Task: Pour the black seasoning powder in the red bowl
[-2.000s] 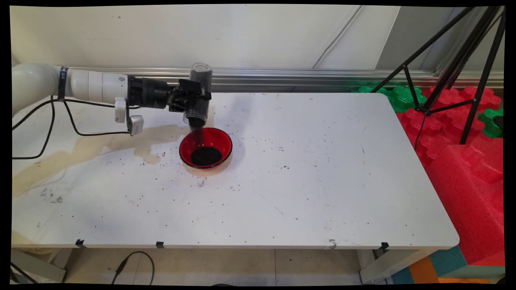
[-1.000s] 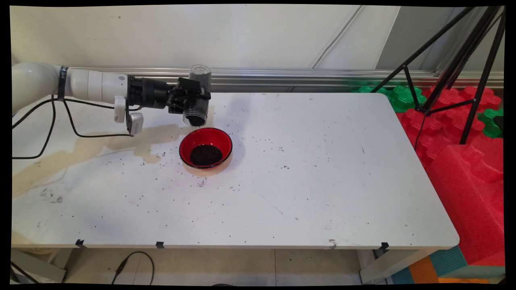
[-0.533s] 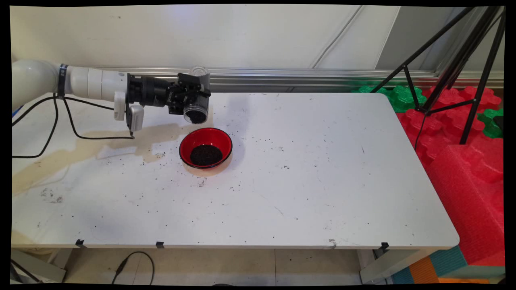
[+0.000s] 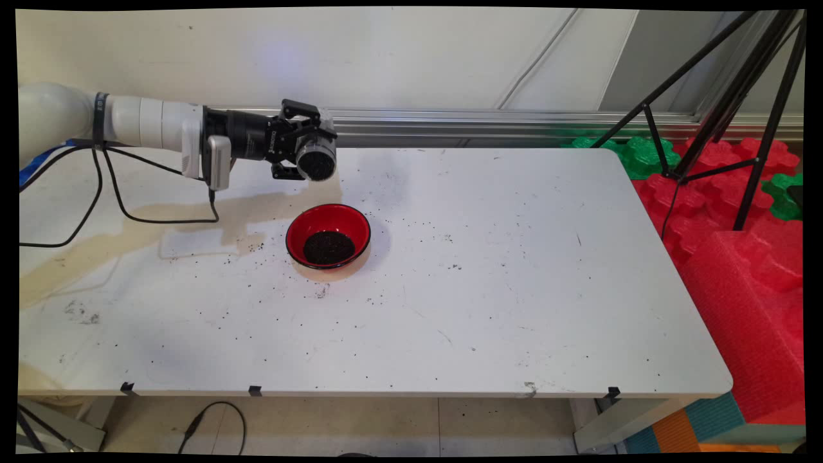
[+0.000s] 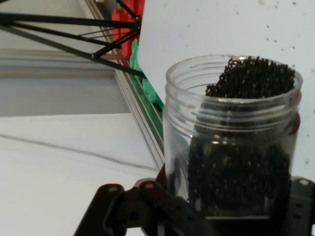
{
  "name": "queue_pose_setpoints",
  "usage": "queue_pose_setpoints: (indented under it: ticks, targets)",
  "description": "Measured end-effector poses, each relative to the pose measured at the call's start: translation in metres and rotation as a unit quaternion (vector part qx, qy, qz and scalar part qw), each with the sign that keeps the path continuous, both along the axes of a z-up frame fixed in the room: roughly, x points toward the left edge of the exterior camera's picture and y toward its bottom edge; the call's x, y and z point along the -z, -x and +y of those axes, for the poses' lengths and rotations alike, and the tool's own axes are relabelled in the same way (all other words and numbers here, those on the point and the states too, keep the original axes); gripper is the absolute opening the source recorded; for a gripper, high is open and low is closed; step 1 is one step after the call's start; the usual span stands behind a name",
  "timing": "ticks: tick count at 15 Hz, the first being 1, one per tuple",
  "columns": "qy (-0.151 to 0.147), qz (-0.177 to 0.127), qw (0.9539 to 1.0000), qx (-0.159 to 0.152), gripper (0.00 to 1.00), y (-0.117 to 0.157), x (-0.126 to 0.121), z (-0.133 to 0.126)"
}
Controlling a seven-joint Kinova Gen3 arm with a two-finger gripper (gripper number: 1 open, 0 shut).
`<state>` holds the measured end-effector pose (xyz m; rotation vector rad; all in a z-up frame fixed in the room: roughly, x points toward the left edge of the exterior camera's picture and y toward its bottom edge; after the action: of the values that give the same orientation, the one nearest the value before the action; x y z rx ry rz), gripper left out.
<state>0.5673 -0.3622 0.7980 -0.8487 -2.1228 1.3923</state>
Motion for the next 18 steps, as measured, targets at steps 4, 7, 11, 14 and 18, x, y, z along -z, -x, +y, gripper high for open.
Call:
queue_pose_setpoints:
  ticks: [4,7,11,14,18]
  targets:
    - [-0.052,0.063,0.9963,-0.026,0.00,-0.002,-0.008,-0.007]
    - [-0.094,0.114,0.9880,-0.046,0.00,-0.003,-0.015,-0.012]
    - [-0.145,0.176,0.9710,-0.073,0.00,-0.006,-0.021,-0.020]
    - [-0.187,0.224,0.9519,-0.094,0.00,-0.008,-0.024,-0.027]
    - [-0.243,0.287,0.9187,-0.121,0.00,-0.010,-0.025,-0.035]
